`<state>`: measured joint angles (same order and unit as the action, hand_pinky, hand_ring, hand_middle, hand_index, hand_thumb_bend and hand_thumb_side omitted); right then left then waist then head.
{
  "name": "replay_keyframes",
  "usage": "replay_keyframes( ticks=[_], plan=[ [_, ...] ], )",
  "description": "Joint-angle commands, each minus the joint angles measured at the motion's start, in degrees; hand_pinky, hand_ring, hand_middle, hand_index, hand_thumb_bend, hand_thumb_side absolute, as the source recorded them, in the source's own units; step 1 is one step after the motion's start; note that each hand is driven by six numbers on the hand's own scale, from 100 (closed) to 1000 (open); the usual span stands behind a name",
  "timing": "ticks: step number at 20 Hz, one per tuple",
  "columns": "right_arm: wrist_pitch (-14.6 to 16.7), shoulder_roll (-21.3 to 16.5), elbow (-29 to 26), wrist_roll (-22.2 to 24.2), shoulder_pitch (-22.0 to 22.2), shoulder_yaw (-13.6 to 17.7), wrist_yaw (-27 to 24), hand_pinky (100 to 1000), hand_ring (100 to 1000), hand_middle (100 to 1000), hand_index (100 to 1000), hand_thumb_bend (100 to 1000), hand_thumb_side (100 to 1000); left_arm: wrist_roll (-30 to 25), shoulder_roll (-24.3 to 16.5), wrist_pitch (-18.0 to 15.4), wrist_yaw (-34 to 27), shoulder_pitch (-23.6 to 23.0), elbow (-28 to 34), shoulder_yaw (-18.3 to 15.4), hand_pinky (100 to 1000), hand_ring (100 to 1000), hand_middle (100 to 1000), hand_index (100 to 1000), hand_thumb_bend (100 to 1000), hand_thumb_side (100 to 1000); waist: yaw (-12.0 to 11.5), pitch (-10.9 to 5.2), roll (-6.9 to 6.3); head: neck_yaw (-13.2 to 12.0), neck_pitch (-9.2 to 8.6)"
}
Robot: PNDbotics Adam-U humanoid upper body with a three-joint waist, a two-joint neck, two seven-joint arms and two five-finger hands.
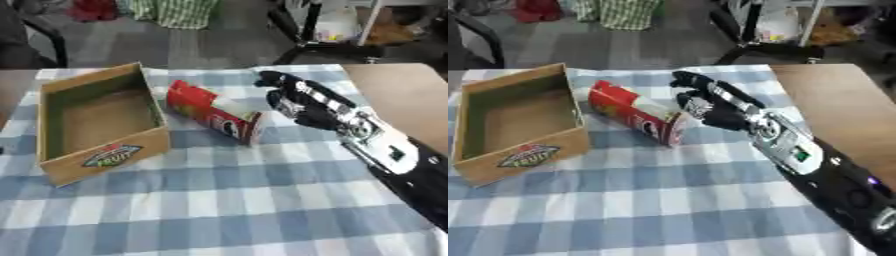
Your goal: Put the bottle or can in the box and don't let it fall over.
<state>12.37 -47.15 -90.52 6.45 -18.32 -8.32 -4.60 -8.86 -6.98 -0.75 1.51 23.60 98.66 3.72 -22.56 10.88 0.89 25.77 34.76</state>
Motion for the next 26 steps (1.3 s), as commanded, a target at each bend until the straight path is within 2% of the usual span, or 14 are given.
replay_keyframes(
  ticks=[1, 4, 6, 10, 19, 26],
  plan=[
    [-0.32, -1.98, 0.49, -2.35, -1.43, -0.01, 6.06, 992, 1000, 907, 1000, 100, 705, -0.12, -0.13, -0.04, -0.43, 1.20, 1.42, -0.01, 919, 730, 701, 899, 248, 956, -0.24, 0.11, 0.81, 1.07, -1.00],
    [-1.17, -1.61, 1.04, -4.56, -1.97, -0.67, 12.23, 1000, 1000, 913, 1000, 110, 696, -0.02, -0.05, 0.01, -0.55, 1.55, 1.61, -0.11, 919, 730, 701, 899, 249, 955, -0.60, 0.32, 0.97, 1.58, -1.23],
    [-1.98, -1.21, 2.02, -5.64, -2.29, -1.17, 15.84, 1000, 1000, 914, 1000, 164, 689, -0.04, 0.01, 0.05, -0.59, 1.67, 1.65, -0.08, 919, 729, 701, 899, 249, 955, -0.77, 0.38, 1.03, 1.92, -1.39],
    [-3.37, 0.04, 4.47, -6.70, -3.02, -2.42, 20.76, 1000, 1000, 910, 1000, 188, 693, -0.03, 0.10, 0.08, -0.56, 1.80, 1.71, -0.13, 920, 729, 700, 899, 251, 954, -0.89, 0.48, 1.01, 2.64, -1.83],
    [-4.62, 0.84, 8.11, -7.38, -3.84, -3.48, 24.58, 1000, 1000, 913, 1000, 204, 702, -0.07, 0.16, 0.01, -0.66, 2.20, 1.90, -0.06, 919, 728, 700, 900, 253, 951, -1.41, 0.68, 0.65, 3.75, -1.96],
    [-5.53, 1.92, 10.22, -5.29, -4.53, -4.59, 27.65, 984, 1000, 913, 1000, 232, 705, -0.11, 0.12, -0.02, -0.68, 2.27, 2.00, -0.01, 919, 727, 699, 900, 255, 950, -1.51, 0.75, 0.47, 4.22, -2.14]
  ],
)
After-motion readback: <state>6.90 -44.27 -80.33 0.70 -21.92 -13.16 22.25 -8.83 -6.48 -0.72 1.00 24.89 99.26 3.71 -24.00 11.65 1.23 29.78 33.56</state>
